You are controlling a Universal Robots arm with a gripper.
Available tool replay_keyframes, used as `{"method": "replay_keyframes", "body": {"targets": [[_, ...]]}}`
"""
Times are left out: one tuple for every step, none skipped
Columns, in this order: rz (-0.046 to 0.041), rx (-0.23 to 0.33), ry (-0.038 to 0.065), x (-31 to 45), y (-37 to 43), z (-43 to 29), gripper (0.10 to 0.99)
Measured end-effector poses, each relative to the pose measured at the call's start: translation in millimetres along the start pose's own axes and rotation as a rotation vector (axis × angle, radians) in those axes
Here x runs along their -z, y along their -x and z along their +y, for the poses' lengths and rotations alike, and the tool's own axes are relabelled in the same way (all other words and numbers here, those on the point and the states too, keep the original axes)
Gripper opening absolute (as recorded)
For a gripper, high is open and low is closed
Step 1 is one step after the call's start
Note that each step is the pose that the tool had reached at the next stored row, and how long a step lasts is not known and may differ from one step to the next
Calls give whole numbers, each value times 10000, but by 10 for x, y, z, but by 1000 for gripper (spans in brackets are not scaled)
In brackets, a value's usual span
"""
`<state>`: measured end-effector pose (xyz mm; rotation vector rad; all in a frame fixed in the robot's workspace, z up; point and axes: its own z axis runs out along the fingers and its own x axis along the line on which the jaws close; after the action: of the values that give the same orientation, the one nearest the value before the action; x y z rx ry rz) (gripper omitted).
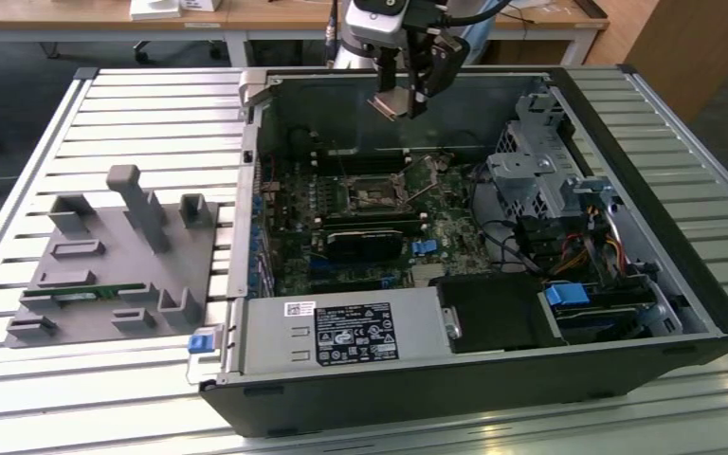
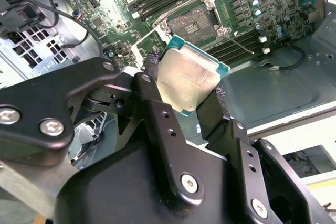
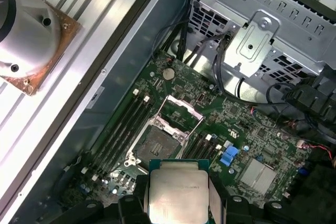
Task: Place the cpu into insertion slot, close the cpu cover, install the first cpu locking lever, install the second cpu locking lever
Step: 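Place the cpu into insertion slot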
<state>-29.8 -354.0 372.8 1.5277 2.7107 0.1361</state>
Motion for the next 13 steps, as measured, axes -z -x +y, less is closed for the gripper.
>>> {"method": "replay_keyframes", "body": {"targets": [[-2,-24,0,0,0,0,541],[-5,-49,1,0,0,-1,541],[-7,-73,1,0,-1,-1,541],[-9,-98,2,-1,-1,-2,541],[-11,-123,3,-1,-1,-2,541],[-14,-151,3,-1,-1,-3,541],[-16,-177,3,-1,-2,-3,541],[-18,-202,4,-1,-2,-3,541],[-21,-226,4,-2,-2,-3,541],[-23,-251,5,-2,-2,-4,541],[-25,-276,5,-2,-2,-4,541],[-27,-300,6,-2,-2,-4,541],[-29,-327,7,-3,-3,-5,541]]}}
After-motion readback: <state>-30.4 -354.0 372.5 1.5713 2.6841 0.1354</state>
